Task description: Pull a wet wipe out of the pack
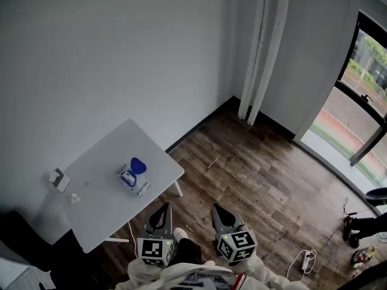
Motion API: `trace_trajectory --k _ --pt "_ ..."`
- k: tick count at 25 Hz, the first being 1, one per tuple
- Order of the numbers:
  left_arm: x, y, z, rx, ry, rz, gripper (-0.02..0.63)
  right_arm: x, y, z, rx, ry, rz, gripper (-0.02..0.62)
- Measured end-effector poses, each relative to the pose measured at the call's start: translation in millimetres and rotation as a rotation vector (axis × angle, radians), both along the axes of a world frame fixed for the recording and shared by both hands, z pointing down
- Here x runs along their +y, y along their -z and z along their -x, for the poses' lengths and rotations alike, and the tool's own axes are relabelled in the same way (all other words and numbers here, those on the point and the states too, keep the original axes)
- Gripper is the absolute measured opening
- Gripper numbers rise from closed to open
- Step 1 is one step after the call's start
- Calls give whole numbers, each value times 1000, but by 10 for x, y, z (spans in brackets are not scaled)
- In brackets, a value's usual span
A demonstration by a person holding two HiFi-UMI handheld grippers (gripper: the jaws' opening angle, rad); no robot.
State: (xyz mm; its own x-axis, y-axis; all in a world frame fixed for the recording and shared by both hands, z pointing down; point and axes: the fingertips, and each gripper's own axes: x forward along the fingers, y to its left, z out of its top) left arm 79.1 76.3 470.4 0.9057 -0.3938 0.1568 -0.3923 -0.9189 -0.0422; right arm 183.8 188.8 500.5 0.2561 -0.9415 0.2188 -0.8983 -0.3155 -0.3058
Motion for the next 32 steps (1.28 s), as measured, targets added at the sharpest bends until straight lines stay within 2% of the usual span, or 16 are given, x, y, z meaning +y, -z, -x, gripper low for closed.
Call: trace_trajectory --k 10,18,26,32 --pt "-884 -66 -6 3 95 33 5 -1036 2 -132 12 98 23 5" --pt "-1675 -22 150 21 199 40 5 -1894 61 -76 30 189 28 5" --pt "-2365 45 585 38 326 25 5 -2787 154 193 49 306 10 6" --pt "-2712 17 997 46 422 35 5 -3210 171 495 63 391 13 5"
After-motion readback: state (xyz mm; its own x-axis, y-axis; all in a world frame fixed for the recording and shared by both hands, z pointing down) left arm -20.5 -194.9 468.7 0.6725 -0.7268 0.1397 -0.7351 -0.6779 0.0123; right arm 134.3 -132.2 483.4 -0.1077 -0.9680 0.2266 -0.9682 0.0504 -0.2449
